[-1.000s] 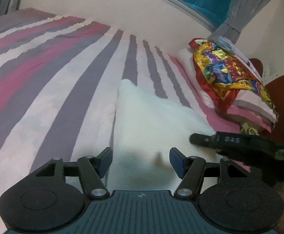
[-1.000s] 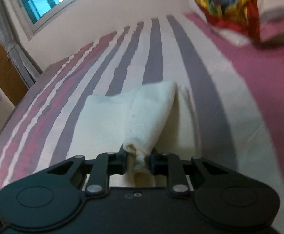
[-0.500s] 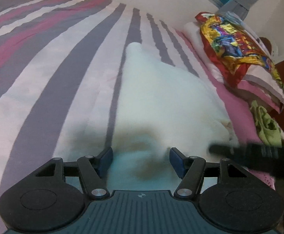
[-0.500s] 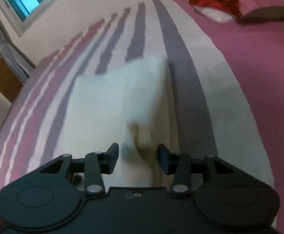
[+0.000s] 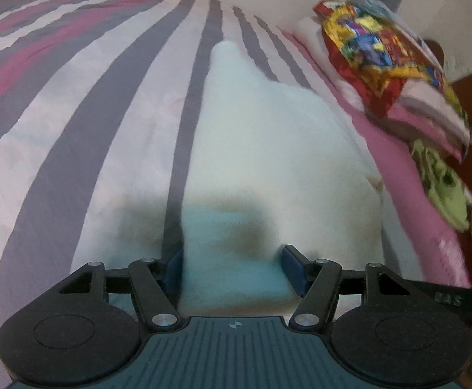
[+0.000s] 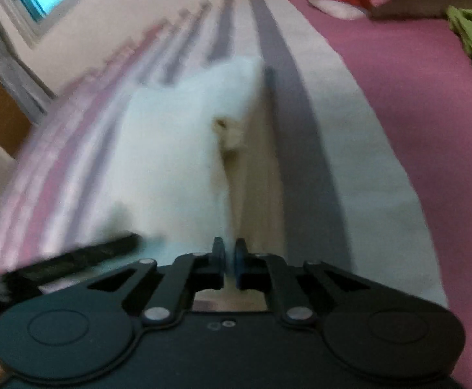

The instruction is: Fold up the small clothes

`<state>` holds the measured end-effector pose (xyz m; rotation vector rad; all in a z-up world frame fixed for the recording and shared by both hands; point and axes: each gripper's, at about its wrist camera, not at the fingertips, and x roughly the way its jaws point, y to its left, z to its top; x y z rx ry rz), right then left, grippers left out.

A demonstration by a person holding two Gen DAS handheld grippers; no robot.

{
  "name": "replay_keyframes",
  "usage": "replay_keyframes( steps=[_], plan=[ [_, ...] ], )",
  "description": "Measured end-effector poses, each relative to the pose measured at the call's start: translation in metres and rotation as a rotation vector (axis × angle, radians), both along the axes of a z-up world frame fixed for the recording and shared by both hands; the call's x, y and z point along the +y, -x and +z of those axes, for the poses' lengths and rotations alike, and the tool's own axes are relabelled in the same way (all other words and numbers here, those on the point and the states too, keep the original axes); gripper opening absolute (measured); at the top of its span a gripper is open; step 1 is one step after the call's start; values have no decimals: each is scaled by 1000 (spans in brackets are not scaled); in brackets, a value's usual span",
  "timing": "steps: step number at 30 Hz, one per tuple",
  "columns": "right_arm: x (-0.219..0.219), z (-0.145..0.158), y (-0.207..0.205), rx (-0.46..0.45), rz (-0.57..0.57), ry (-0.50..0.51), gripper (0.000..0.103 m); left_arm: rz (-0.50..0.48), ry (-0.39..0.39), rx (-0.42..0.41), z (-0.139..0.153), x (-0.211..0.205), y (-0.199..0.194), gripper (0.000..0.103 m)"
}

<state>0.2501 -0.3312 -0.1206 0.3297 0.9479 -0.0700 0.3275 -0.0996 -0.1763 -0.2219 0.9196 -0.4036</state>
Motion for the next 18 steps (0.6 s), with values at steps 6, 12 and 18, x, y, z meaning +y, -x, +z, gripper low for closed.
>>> replay_keyframes(
  steps=[6,12,18],
  plan=[
    [6,7,-5,2,25,37,21,24,42,25,13,10,-4,63],
    [12,45,-15,-177,8,101,23,45,60,-40,36,6,-30,63],
    [23,45,-75,-209,-2,158,23,94,62,-16,35,-16,-91,63]
  ],
)
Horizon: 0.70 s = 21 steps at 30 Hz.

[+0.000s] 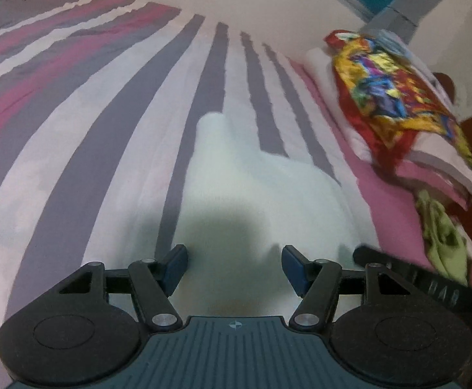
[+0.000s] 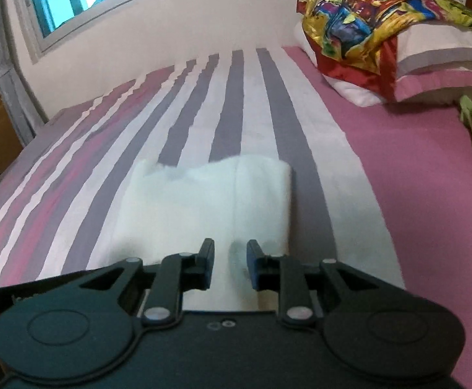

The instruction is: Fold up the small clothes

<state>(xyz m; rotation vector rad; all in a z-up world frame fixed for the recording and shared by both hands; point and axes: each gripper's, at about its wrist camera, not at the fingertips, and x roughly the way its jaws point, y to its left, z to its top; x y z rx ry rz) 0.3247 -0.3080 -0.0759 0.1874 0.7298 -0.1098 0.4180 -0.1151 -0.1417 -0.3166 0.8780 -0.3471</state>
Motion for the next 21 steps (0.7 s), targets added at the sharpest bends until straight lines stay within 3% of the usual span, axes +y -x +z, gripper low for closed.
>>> replay_keyframes(
  steps=[4,6,7,10,13,17,19,21],
  plan=[
    [0,-17,-26,25,-16,56,20,34,-36,47,-17,-9,-33,63],
    [0,-42,-38,110,-26,124,22,51,53,137,-36,-1,-43,68],
    [-6,-48,-38,105,-33,108,24,60,73,132,-38,1,-42,68],
    [-12,-40,-38,99,-36,76,27,45,34,56,-25,-3,-34,68],
    [-10,-22,-36,20,-37,65,27,65,30,-10,-9,-8,-41,68],
    [-7,-14,-59,-13,-44,91,26,79,-33,23,-14,-23,-69,68],
    [-10,-21,-72,4,-61,99,25,105,-4,104,-29,-20,-83,68],
    [-14,-37,-83,64,-81,127,25,112,-2,100,-34,-20,-81,72]
  ],
)
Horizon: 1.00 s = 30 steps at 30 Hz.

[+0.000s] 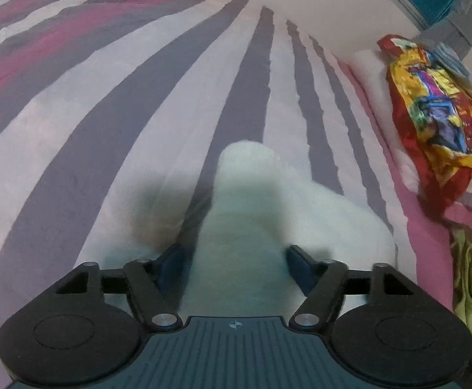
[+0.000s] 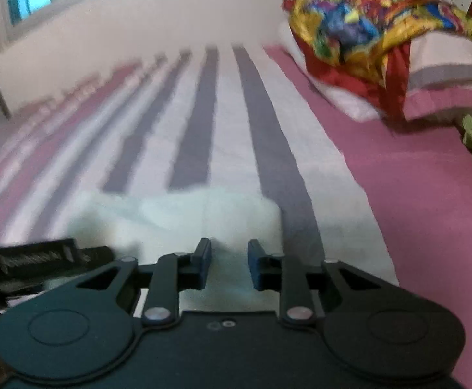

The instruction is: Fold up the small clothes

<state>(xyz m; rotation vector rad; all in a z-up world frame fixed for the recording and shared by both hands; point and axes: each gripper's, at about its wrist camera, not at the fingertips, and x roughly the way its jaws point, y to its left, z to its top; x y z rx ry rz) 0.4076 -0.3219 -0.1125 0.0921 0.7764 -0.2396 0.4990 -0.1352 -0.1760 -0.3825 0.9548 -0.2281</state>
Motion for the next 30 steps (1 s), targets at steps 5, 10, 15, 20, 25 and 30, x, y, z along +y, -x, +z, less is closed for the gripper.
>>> replay_keyframes(
  steps=[5,10,15,20,25,30],
  plan=[
    [-12,-15,-8,48,-34,-46,26,-19,-56,-22,3,-7,10,73],
    [-7,1,10,15,-33,-50,29,-57,-98,-44,13,-8,29,73],
    [7,19,46,-61,3,-32,29,-92,-111,-55,18,-2,54,73],
    [23,19,76,-70,53,21,30,-110,-112,-52,19,4,74,73],
    [15,-3,81,17,28,13,31,-123,-129,-57,19,5,91,73],
    [13,3,95,17,16,-17,39,-144,-156,-67,24,6,104,73]
  ],
)
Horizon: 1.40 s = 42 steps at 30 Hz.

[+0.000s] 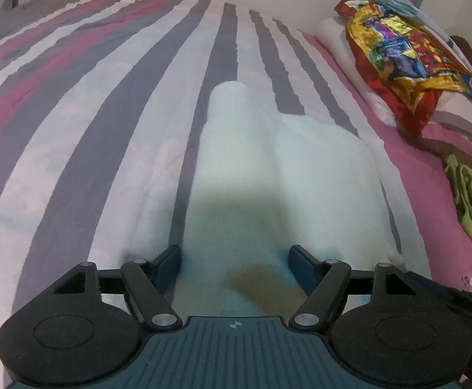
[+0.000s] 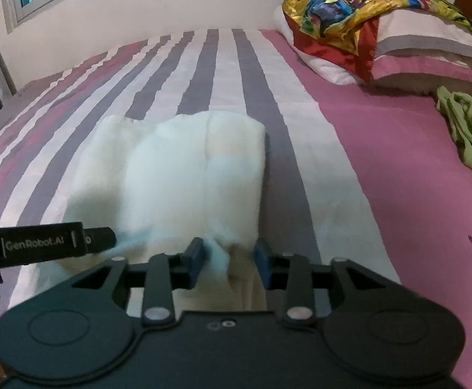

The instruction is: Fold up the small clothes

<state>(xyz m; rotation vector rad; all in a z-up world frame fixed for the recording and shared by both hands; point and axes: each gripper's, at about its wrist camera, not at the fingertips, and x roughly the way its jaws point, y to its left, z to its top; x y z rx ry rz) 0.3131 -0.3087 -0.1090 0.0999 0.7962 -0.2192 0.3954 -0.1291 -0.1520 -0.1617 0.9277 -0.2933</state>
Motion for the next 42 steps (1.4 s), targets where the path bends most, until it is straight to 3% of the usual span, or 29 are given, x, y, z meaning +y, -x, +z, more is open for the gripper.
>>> replay_keyframes(
  steps=[2,3,6,10,13,19,27,31,38,42],
  plan=[
    [-2,0,9,5,-5,-15,52,-9,-10,-2,2,1,5,73],
    [-1,-1,17,5,-9,-15,53,-13,-13,-1,4,2,8,73],
    [-2,-2,32,11,-12,-45,53,-30,-14,-4,6,6,20,73],
    [2,-10,50,51,-10,-45,49,-51,-7,58,-13,15,43,73],
    [5,-21,59,72,-8,-34,49,-67,-13,21,-17,21,63,73],
    [5,-22,75,78,-4,-58,49,-71,26,41,-13,32,72,73],
    [-14,0,63,23,-32,-205,63,-29,123,55,3,46,37,74],
    [-22,2,36,18,-41,-230,64,10,140,39,1,45,17,93],
    [-41,-14,-14,47,-57,-316,69,25,213,101,-23,36,-28,93],
    [-50,-24,-26,35,-51,-369,75,-11,212,86,-32,23,-37,93]
  ],
)
